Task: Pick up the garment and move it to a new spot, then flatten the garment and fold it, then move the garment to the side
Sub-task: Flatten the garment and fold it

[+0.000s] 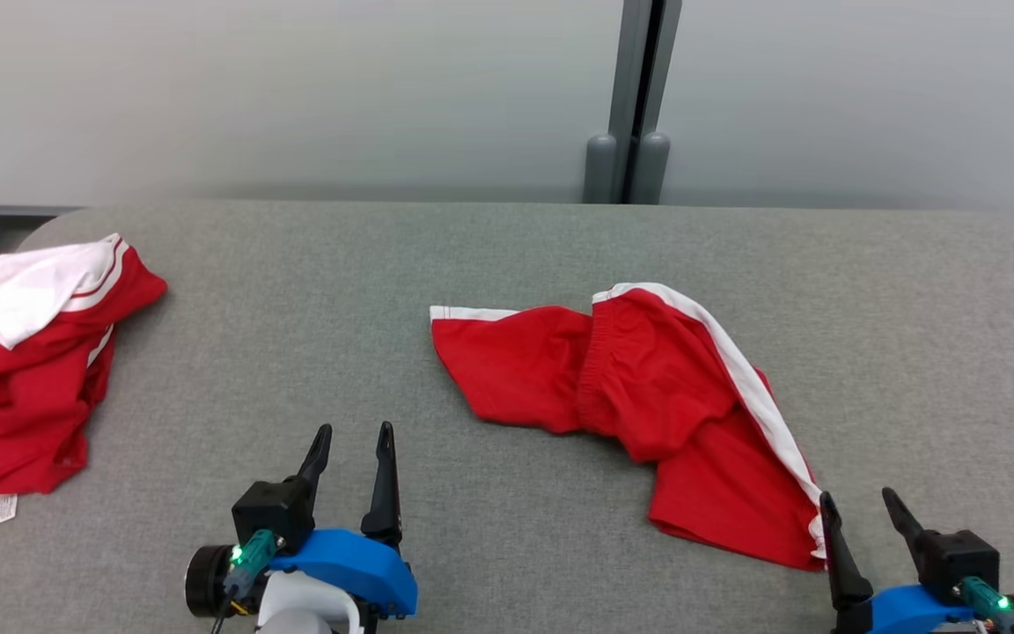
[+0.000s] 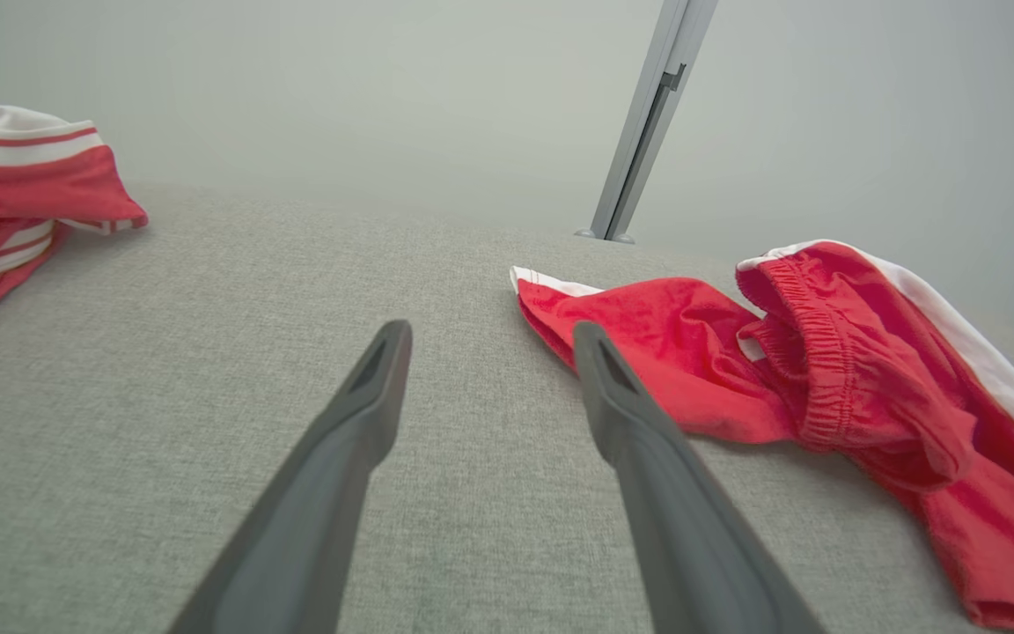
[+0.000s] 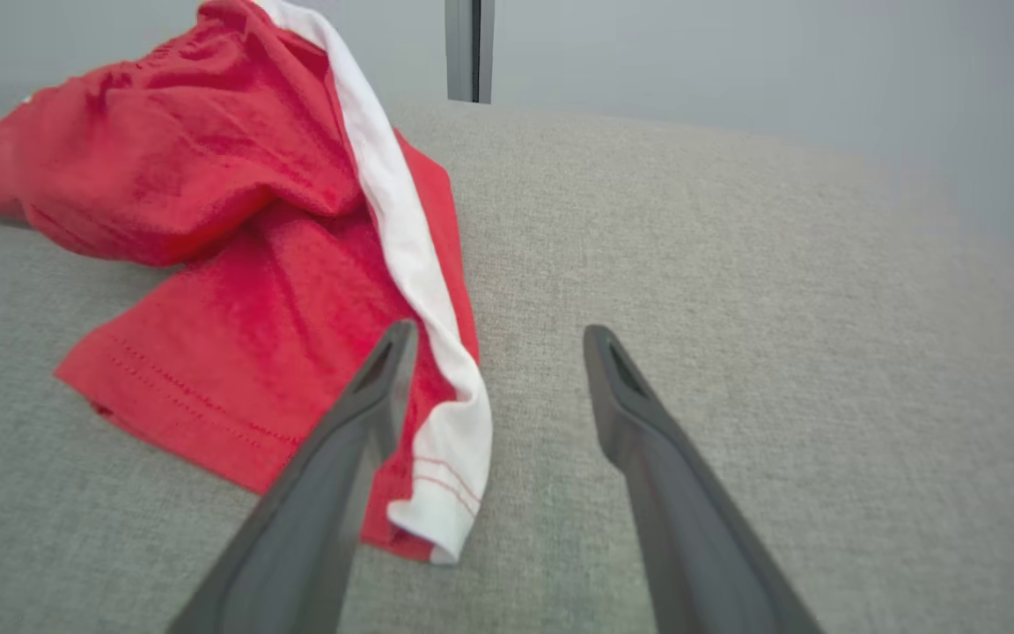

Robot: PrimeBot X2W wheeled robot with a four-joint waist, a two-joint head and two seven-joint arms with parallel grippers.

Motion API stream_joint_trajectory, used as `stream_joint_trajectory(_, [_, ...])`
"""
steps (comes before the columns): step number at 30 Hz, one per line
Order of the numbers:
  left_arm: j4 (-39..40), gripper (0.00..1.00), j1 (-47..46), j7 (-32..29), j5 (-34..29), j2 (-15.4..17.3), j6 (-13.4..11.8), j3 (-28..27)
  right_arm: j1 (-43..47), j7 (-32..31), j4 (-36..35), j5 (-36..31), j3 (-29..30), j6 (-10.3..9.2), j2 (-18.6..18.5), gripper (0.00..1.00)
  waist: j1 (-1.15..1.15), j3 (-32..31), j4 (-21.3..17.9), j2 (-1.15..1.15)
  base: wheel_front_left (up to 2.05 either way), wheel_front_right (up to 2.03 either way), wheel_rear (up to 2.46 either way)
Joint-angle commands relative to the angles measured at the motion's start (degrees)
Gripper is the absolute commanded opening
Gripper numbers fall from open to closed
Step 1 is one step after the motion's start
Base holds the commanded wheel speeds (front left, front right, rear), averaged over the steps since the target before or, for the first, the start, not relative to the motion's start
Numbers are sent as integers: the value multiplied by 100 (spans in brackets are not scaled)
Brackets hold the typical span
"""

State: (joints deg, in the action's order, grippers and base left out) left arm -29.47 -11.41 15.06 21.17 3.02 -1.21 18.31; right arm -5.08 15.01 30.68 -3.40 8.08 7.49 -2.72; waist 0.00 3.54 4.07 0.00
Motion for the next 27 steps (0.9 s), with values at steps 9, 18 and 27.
stream_joint_trajectory(9, [-56,100,-226,-16,-41,-2,102,122,107,22,-890,387,-24,2,-30,100,0,-103,-300,0,0,0,0])
stream_joint_trajectory(18, [-568,100,-1695,-1086,23,-13,590,660,-240,23,-1417,760,-306,2,-31,100,0,369,-736,0,0,0,0])
stream_joint_trajectory(27, [-1606,100,-2978,-2099,748,-12,622,965,-470,23,-1614,953,-505,2,-32,100,0,965,-1365,0,0,0,0])
